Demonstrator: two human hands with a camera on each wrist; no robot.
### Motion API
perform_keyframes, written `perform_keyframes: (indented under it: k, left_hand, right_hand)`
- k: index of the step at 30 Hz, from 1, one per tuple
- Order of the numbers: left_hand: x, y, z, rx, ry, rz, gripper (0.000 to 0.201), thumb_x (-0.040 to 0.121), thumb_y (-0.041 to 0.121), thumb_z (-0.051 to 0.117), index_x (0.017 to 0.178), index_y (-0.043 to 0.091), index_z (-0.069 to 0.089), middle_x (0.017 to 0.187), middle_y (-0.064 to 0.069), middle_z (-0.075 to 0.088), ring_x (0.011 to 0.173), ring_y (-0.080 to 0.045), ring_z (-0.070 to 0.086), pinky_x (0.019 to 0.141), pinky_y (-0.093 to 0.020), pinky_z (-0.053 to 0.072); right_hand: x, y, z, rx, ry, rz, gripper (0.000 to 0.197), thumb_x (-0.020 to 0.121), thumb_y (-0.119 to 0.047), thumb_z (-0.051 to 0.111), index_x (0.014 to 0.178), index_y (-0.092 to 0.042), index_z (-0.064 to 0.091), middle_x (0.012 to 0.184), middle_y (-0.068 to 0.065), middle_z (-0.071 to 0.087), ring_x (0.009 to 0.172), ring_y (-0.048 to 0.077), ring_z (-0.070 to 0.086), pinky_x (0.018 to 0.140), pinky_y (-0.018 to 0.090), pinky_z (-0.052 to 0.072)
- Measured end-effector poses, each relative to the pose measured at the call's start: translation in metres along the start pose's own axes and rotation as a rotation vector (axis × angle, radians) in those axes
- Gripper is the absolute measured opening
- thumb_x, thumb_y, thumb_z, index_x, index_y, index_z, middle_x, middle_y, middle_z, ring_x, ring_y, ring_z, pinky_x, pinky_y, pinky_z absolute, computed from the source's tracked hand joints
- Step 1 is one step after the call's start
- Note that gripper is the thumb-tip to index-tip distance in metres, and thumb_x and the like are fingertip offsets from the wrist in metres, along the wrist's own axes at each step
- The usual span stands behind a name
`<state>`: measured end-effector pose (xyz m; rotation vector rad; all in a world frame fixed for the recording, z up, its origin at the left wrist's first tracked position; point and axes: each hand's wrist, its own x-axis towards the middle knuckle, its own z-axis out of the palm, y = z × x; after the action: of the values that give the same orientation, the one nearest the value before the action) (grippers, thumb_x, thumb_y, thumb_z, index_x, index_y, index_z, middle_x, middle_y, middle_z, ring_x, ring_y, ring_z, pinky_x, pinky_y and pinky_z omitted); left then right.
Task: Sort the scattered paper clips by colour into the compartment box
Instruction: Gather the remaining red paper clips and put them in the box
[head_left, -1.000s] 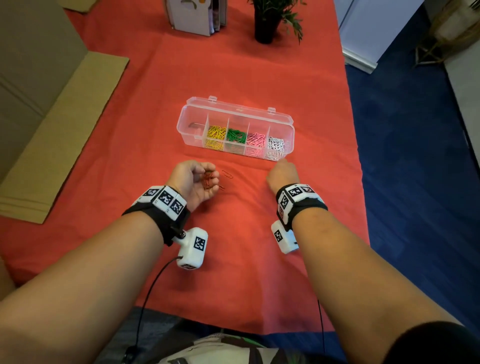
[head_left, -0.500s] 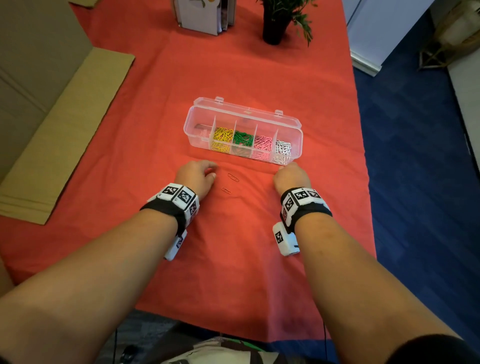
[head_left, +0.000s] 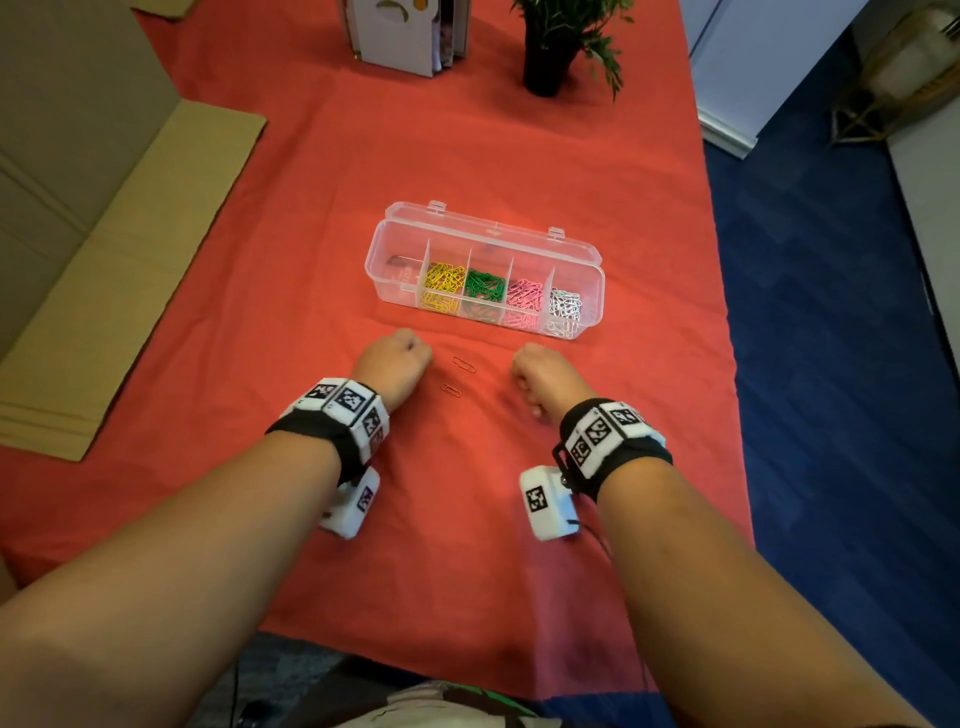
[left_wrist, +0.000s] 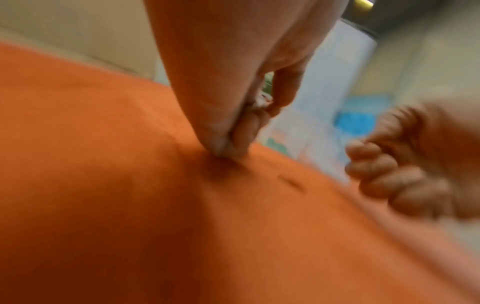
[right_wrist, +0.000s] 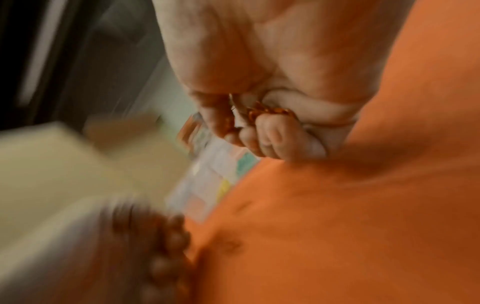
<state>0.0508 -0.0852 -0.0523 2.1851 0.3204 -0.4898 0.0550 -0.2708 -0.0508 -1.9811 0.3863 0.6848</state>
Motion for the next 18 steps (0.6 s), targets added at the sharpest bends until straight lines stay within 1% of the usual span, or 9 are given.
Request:
perform_keyframes:
  k: [2, 4, 5, 8, 12, 14, 15, 17, 18]
  left_hand:
    - [-0.005, 0.004, -0.004, -0.504, -0.134, -0.165, 0.015, 0.076, 0.015, 0.038, 0.063, 0.017, 0.044, 0.063, -0.003, 0.041, 0.047, -0.014, 0.038, 0.045, -0.020, 0.029]
    - [-0.009, 0.005, -0.009, -0.902, -0.218, -0.253, 0.008, 0.064, 0.016, 0.036, 0.058, 0.015, 0.042, 0.059, -0.004, 0.041, 0.040, -0.012, 0.036, 0.043, -0.016, 0.027]
    - [-0.009, 0.004, -0.011, -0.996, -0.229, -0.267, 0.011, 0.063, 0.020, 0.037, 0.057, 0.014, 0.045, 0.058, -0.004, 0.045, 0.040, -0.013, 0.040, 0.044, -0.017, 0.031]
    - [-0.010, 0.007, -0.012, -1.059, -0.207, -0.283, 0.026, 0.082, 0.021, 0.038, 0.065, 0.012, 0.055, 0.058, -0.002, 0.057, 0.042, -0.010, 0.051, 0.044, -0.016, 0.043]
    - [-0.005, 0.006, 0.000, -0.723, -0.107, -0.193, 0.020, 0.088, 0.014, 0.048, 0.072, 0.018, 0.059, 0.059, 0.002, 0.044, 0.035, -0.002, 0.040, 0.038, -0.012, 0.032]
    - [-0.002, 0.000, 0.006, -0.365, -0.043, -0.039, 0.012, 0.085, 0.018, 0.060, 0.077, 0.021, 0.067, 0.062, 0.006, 0.055, 0.042, 0.000, 0.046, 0.049, -0.017, 0.038]
    - [-0.003, -0.002, 0.008, -0.194, -0.050, 0.057, 0.007, 0.083, 0.020, 0.064, 0.083, 0.021, 0.071, 0.069, 0.005, 0.062, 0.052, -0.001, 0.051, 0.060, -0.019, 0.041]
    - [-0.006, -0.008, 0.011, 0.175, -0.073, 0.199, 0.020, 0.080, 0.025, 0.068, 0.100, 0.021, 0.072, 0.085, 0.002, 0.068, 0.073, -0.009, 0.060, 0.073, -0.020, 0.042]
    - [-0.008, -0.011, 0.013, 0.327, -0.064, 0.253, 0.026, 0.080, 0.028, 0.068, 0.105, 0.022, 0.070, 0.094, -0.001, 0.069, 0.085, -0.015, 0.063, 0.078, -0.021, 0.045]
  right_hand:
    - [-0.005, 0.000, -0.002, 0.510, -0.090, 0.048, 0.022, 0.080, -0.009, 0.035, 0.061, -0.018, 0.040, 0.050, -0.001, 0.038, 0.037, 0.013, 0.029, 0.040, 0.017, 0.024]
    - [-0.010, -0.001, -0.004, 0.762, -0.169, 0.060, 0.024, 0.083, -0.017, 0.036, 0.060, -0.017, 0.044, 0.051, -0.003, 0.040, 0.039, 0.010, 0.031, 0.038, 0.017, 0.027]
    - [-0.011, -0.002, -0.004, 0.813, -0.189, 0.063, 0.027, 0.086, -0.021, 0.038, 0.061, -0.016, 0.046, 0.052, -0.003, 0.041, 0.040, 0.010, 0.034, 0.038, 0.018, 0.031]
    - [-0.008, -0.008, -0.001, 0.843, -0.165, 0.085, 0.026, 0.092, -0.023, 0.043, 0.069, -0.016, 0.052, 0.058, -0.003, 0.048, 0.044, 0.008, 0.044, 0.036, 0.017, 0.038]
    - [0.005, -0.010, 0.015, 0.477, -0.012, 0.028, 0.018, 0.089, -0.012, 0.052, 0.073, -0.019, 0.056, 0.062, -0.004, 0.048, 0.040, 0.005, 0.038, 0.037, 0.015, 0.032]
    - [0.011, -0.011, 0.020, 0.097, 0.070, -0.069, 0.019, 0.086, -0.014, 0.055, 0.068, -0.020, 0.058, 0.065, -0.007, 0.055, 0.041, 0.001, 0.045, 0.043, 0.016, 0.036]
    - [0.012, -0.013, 0.021, -0.102, 0.096, -0.133, 0.017, 0.086, -0.017, 0.055, 0.070, -0.019, 0.060, 0.070, -0.007, 0.060, 0.052, 0.002, 0.052, 0.053, 0.019, 0.042]
    - [0.012, -0.014, 0.021, -0.418, 0.134, -0.231, 0.014, 0.087, -0.020, 0.052, 0.081, -0.015, 0.064, 0.087, 0.001, 0.067, 0.079, 0.014, 0.059, 0.075, 0.025, 0.045]
    - [0.010, -0.014, 0.021, -0.516, 0.153, -0.273, 0.015, 0.087, -0.020, 0.051, 0.086, -0.012, 0.064, 0.094, 0.006, 0.069, 0.088, 0.021, 0.061, 0.080, 0.028, 0.046]
